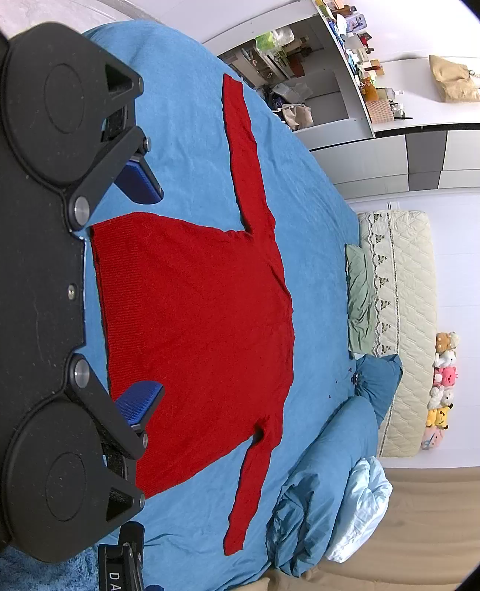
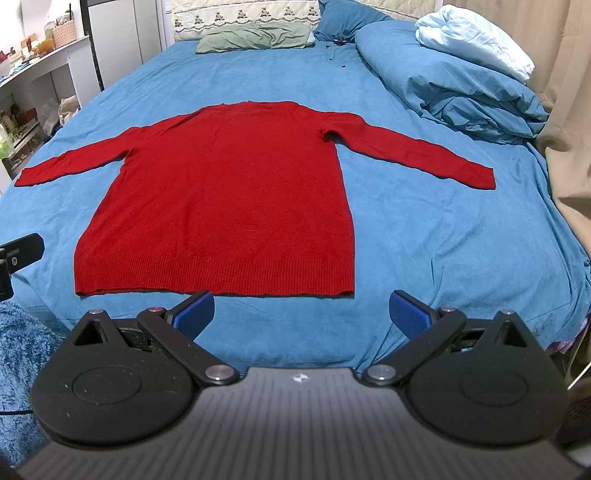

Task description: Fold small clothes

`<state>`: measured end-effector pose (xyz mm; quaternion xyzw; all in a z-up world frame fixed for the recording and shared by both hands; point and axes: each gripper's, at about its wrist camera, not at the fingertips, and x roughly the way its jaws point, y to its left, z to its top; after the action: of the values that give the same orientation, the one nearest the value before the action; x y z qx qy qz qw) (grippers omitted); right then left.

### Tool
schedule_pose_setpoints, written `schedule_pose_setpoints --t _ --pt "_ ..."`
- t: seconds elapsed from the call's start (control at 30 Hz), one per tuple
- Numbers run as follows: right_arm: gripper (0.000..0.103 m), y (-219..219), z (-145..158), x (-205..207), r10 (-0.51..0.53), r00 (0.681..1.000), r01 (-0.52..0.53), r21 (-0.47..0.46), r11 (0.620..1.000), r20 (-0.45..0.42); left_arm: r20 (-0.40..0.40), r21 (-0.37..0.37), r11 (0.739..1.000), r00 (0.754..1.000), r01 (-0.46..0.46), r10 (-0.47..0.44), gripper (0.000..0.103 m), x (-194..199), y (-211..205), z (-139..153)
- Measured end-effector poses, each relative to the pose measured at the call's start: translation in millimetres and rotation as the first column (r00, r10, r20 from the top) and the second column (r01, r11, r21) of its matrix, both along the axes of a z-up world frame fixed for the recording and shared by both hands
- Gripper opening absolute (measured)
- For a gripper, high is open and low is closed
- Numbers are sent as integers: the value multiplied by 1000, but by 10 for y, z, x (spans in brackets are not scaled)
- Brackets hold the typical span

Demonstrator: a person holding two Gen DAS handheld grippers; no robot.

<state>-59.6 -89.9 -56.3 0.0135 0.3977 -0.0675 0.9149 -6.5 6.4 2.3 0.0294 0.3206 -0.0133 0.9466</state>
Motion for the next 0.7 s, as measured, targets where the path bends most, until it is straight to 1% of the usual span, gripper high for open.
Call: schedule_pose_setpoints --t 0.4,0.6,0.7 --pt "103 30 12 6 5 1000 -5 -4 1000 -1 0 -5 1000 1000 2 -2 103 3 13 14" --pt "103 6 18 8 1 1000 -1 7 1000 9 -5 15 1000 1000 10 -10 103 34 27 28" --pt "103 -85 97 54 -20 999 20 14 1000 29 30 10 999 999 33 -33 103 121 11 150"
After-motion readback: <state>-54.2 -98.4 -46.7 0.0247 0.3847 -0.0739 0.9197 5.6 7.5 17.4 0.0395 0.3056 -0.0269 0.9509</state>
